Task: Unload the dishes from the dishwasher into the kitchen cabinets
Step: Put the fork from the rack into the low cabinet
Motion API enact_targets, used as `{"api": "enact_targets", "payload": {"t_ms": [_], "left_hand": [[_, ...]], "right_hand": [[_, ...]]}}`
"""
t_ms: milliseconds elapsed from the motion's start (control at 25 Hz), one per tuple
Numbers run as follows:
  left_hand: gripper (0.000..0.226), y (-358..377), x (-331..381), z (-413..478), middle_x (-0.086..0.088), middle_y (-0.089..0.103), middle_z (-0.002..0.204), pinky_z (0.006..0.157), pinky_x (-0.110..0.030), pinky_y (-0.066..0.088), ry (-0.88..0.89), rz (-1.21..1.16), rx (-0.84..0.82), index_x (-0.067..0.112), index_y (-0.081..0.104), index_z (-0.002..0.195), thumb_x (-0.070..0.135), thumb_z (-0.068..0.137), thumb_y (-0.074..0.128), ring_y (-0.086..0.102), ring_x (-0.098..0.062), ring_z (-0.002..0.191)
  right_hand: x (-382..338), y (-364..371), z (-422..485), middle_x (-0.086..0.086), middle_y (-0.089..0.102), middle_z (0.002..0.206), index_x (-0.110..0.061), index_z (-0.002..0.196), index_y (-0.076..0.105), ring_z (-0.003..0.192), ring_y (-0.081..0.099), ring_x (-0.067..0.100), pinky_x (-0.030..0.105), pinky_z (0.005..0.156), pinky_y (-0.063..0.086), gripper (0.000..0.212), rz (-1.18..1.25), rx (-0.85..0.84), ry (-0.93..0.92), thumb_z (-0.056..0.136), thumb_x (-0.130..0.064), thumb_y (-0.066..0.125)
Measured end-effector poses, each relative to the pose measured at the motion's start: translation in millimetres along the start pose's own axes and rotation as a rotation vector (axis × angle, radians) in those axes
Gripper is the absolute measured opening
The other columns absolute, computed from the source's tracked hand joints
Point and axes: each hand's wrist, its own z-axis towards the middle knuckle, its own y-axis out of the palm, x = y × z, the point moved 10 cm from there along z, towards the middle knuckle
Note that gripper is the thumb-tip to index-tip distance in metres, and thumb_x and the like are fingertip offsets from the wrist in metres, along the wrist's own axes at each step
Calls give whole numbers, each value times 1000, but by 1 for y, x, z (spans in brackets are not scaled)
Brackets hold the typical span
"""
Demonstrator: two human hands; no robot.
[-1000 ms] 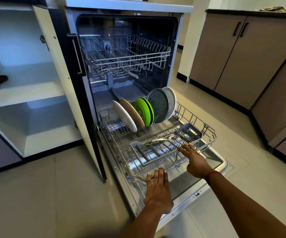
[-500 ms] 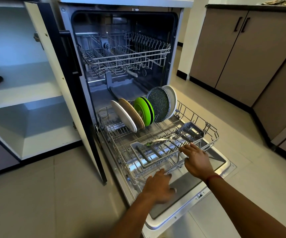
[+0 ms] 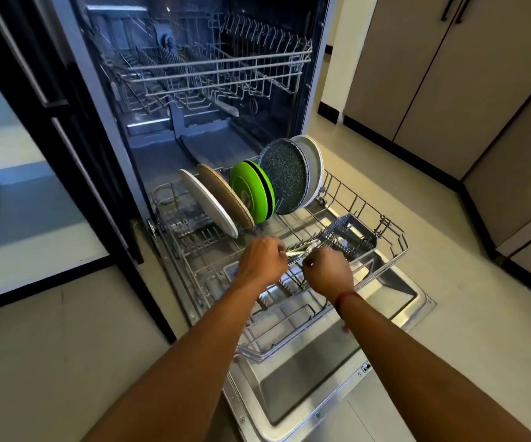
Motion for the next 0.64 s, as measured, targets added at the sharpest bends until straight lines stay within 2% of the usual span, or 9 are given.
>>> {"api": "enact_targets", "payload": {"t_ms": [160, 240, 360, 480, 560, 640], "left_hand": [[16, 21, -23, 30, -11, 71, 96, 73, -38, 57, -69, 88, 11, 9, 73, 92, 13, 89, 58, 66, -26, 86], [16, 33, -33, 37, -12, 71, 91, 68, -37, 56, -90, 114, 3, 7, 73, 89, 14, 88, 59, 67, -27, 82], [16, 38, -40, 38, -12, 70, 92, 60, -28, 45, -104, 100, 37, 4, 72, 88, 14, 90, 59, 60, -20, 74], [16, 32, -40, 32, -11, 63, 102, 68, -23, 38, -73, 65, 152, 7, 69, 99, 17, 91, 60, 51, -15, 83], [17, 32, -44, 24, -8, 59, 106, 73, -26, 43, -78, 23, 221, 11, 66, 105, 19, 90, 61, 54, -19, 93], [18, 35, -51, 16, -5, 56, 106, 74, -32, 51, -112, -41, 289, 14, 63, 106, 18, 89, 60, 54, -20, 93]], "right_hand": [[25, 19, 33, 7, 63, 66, -10, 65, 57, 63, 63, 20, 32, 62, 56, 20, 157, -102, 267, 82, -1, 56], [35, 31, 42, 7, 62, 67, -7, 69, 56, 60, 63, 18, 29, 57, 53, 18, 242, -188, 394, 81, 5, 59], [49, 53, 43, 17, 66, 78, 0, 83, 55, 57, 69, 26, 33, 51, 57, 9, 560, -215, 605, 84, 8, 59], [53, 73, 40, 21, 69, 84, 3, 93, 56, 51, 68, 26, 29, 40, 53, 5, 745, -202, 713, 90, 2, 60], [51, 81, 43, 22, 68, 86, 5, 98, 57, 46, 64, 23, 25, 36, 48, 10, 846, -205, 743, 90, 0, 61], [51, 85, 46, 20, 66, 77, 5, 97, 57, 35, 57, 18, 20, 31, 42, 10, 919, -208, 774, 90, -1, 62]]}}
